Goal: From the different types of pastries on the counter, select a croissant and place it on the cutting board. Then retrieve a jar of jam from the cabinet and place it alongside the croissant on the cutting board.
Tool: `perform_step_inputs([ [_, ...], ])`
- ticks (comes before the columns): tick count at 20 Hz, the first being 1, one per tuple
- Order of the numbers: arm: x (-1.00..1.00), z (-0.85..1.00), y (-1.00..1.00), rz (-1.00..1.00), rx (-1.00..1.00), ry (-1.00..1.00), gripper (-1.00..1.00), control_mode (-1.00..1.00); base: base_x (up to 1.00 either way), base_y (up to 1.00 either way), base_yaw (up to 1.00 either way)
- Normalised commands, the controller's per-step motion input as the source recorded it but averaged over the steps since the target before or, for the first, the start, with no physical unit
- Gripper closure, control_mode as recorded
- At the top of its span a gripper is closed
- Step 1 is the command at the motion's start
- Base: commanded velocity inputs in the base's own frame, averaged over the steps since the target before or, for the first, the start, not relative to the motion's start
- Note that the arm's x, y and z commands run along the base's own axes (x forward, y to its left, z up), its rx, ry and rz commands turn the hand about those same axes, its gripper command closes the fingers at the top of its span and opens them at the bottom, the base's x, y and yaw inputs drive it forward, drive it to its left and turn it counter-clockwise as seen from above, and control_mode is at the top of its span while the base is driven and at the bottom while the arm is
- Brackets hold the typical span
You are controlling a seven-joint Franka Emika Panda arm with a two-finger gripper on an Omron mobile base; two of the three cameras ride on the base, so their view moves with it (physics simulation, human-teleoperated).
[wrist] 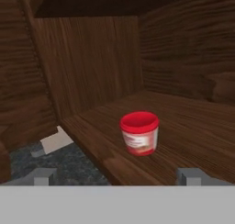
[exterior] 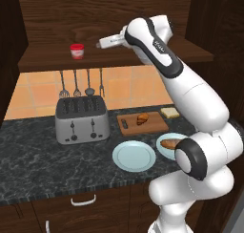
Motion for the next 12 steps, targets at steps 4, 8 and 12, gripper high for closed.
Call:
perform_step_inputs([
  [4,0.20,-0.23,0.00,0.03,0.00,0.02,-1.00,-1.00,0.00,0.00,0.00],
  [8,0.16,-0.21,0.00,0.05,0.00,0.01,-1.00,-1.00,0.00,0.00,0.00],
  [12,0.09,-0.10,0.00,0.05,0.00,0.01,-1.00,-1.00,0.00,0.00,0.00],
])
